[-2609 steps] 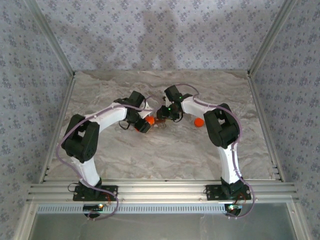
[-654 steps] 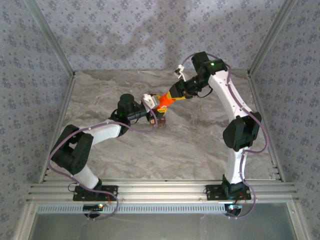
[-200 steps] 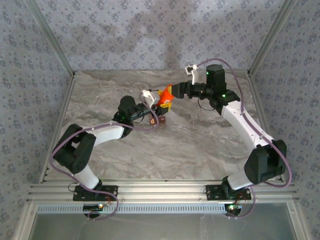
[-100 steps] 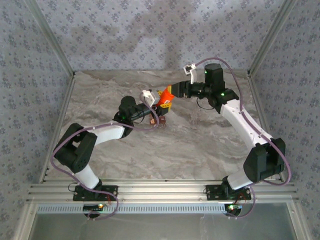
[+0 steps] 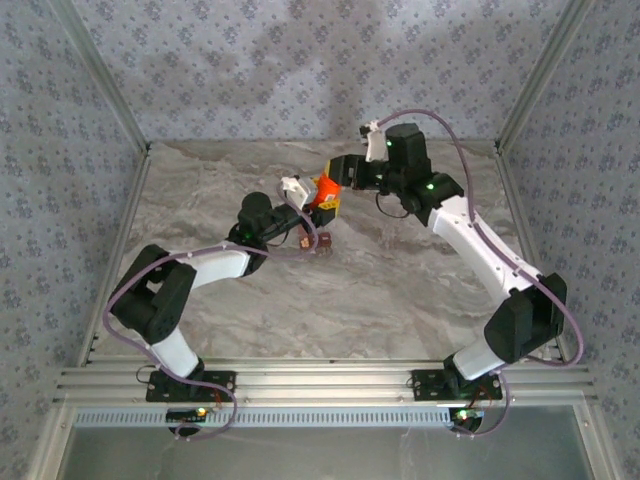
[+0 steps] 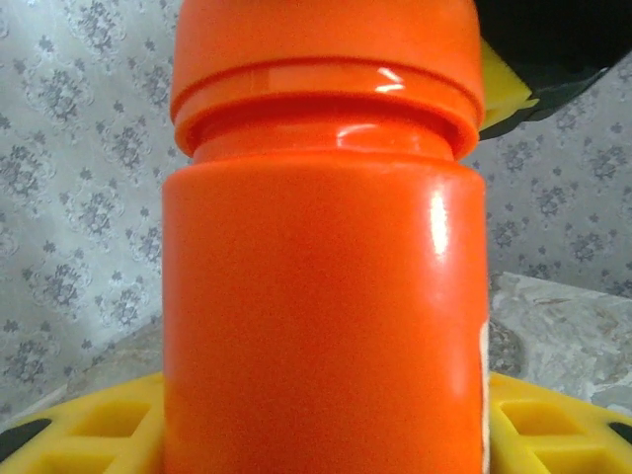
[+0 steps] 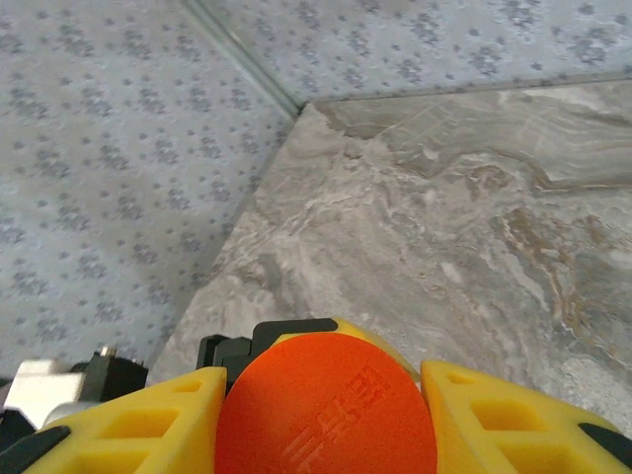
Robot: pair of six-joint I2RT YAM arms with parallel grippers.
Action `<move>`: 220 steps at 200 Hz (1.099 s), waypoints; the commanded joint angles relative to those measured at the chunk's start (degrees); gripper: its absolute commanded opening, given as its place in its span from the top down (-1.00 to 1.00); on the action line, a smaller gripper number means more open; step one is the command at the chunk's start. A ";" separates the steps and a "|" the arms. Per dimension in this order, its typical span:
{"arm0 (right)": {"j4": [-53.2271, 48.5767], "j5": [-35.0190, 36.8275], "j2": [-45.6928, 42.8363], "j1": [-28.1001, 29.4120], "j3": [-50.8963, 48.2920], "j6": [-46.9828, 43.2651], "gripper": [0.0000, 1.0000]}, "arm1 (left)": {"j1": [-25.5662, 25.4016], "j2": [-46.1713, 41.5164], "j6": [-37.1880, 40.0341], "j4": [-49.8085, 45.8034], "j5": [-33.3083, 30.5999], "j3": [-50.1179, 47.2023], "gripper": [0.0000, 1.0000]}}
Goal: Sort the pills into containers
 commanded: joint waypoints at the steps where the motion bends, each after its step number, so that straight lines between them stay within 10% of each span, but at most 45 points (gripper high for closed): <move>1: -4.45 4.03 2.58 5.41 1.50 6.58 0.04 | -1.86 0.32 0.47 5.53 1.41 1.49 1.00; 42: -3.70 8.46 1.80 7.58 2.08 8.22 0.00 | -1.95 0.39 0.61 5.76 0.49 1.42 1.00; 95: -0.84 2.12 -6.04 1.96 -0.24 1.62 -0.67 | -1.94 -0.14 0.30 4.34 1.01 1.41 1.00; 157: 0.58 -17.55 -11.94 -10.81 -4.04 -5.39 -0.77 | -1.99 -1.09 0.00 3.39 2.96 1.49 1.00; 220: -7.32 -24.70 -7.30 -12.11 -1.84 -15.86 -0.76 | -1.96 -1.03 -1.46 3.37 6.39 2.46 1.00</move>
